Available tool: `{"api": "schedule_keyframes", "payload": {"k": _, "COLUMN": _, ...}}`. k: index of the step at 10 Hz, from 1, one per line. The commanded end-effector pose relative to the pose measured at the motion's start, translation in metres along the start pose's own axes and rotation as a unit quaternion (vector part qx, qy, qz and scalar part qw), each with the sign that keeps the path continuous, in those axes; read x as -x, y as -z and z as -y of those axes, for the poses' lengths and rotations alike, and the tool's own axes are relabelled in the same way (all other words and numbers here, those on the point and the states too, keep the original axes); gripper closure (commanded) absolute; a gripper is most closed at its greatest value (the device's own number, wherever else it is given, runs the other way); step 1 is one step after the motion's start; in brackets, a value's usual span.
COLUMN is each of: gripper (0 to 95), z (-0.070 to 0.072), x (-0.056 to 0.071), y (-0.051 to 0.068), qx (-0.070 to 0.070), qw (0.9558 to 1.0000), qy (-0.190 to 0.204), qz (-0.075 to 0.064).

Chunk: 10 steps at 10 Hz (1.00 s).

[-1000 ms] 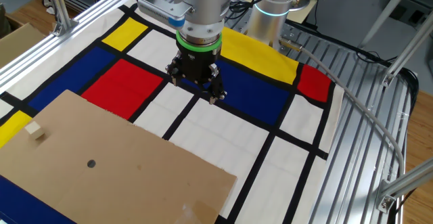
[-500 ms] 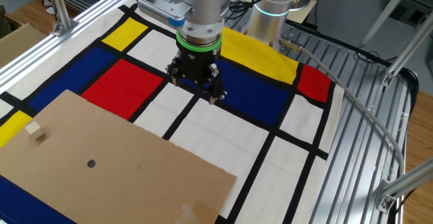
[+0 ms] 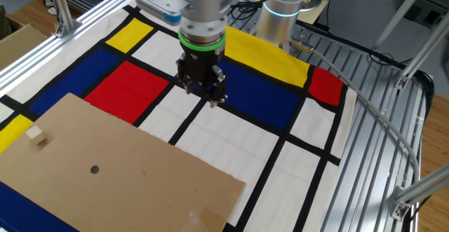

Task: Grab the block and place it at the designated location

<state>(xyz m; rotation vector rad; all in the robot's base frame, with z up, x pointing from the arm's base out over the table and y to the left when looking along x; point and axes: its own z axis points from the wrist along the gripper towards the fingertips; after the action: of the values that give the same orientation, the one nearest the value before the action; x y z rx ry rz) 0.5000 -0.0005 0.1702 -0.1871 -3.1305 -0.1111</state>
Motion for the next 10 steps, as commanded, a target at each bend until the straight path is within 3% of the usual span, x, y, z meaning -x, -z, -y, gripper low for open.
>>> {"api": "schedule_keyframes", "payload": {"k": 1, "gripper": 95.0, "z": 0.0003, "x": -0.0006, "y": 0.0, "qx": -0.003, "qw": 0.9993, "qy": -0.036, "qz": 0.002}}
{"api": "schedule_keyframes", "payload": {"k": 6, "gripper": 95.0, "z": 0.0021, "x": -0.002, "y": 0.001, "qx": -0.031, "qw": 0.9958, "qy": -0.086, "qz": 0.009}}
{"api": "schedule_keyframes", "payload": {"k": 10, "gripper": 95.0, "z": 0.0034, "x": -0.0028, "y": 0.0006, "qx": -0.039, "qw": 0.9926, "qy": -0.114, "qz": 0.011}}
